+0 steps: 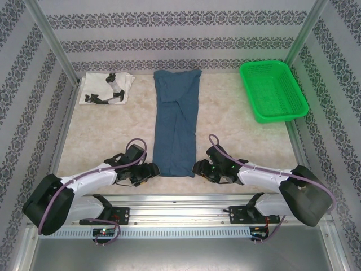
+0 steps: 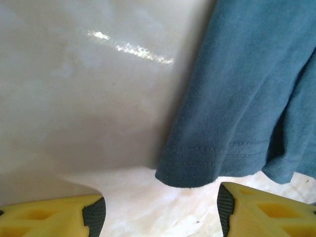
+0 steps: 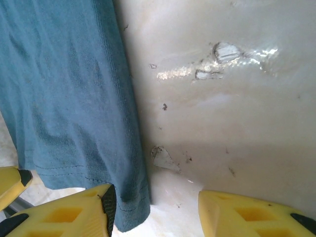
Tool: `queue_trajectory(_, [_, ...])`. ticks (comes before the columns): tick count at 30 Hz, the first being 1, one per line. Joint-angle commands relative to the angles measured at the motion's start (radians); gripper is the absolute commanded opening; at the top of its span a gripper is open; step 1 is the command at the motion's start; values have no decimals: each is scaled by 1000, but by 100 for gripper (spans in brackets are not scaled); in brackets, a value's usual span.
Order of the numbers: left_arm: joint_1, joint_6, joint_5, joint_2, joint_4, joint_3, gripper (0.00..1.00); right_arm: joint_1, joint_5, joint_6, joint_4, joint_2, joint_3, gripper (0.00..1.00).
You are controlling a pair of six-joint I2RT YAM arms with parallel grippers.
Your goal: Fold and stack the t-shirts
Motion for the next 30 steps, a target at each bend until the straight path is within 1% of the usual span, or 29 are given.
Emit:
queue_trajectory(1, [-18,16,-9,268,734,-142,68,40,11,11,248,164,-37,51])
queue_trajectory(4, [-16,-8,33,270,817,-150,68,36,-1,7,252,141,-34,51])
queue_trajectory(7, [-13,1,38,250,739,-133,67,26,-31,2,229,127,-27,51])
queue_trajectory(9, [-4,-16,49,223,754,-152,66,22,-54,-3,187,116,-8,50])
queue_trajectory(10, [1,-21,52,188,726,-153,65,24,-48,-13,142,97,6,50])
queue_trajectory(13, [1,-3,23,9,533,-133,67,28,-22,-43,-5,21,51,50])
queue_trajectory(15, [0,33,-25,-143,340,-98,69,27,2,-58,-92,-33,75,51])
queue_trajectory(17, [5,57,-49,-230,211,-73,70,24,14,-70,-143,-51,83,51])
queue_trajectory(18, [6,57,-50,-246,183,-70,70,22,10,-70,-142,-53,77,51])
queue_trajectory(20, [6,47,-31,-228,208,-85,70,26,3,-64,-128,-53,75,51])
queue_trajectory(23, [6,52,-34,-190,217,-65,68,41,15,-71,-168,-53,108,51])
queue_trajectory(27, [5,85,-19,-112,144,12,68,47,14,-87,-216,-23,141,51])
queue_trajectory(30, [6,77,-12,-76,171,8,67,53,6,-89,-215,-2,155,51])
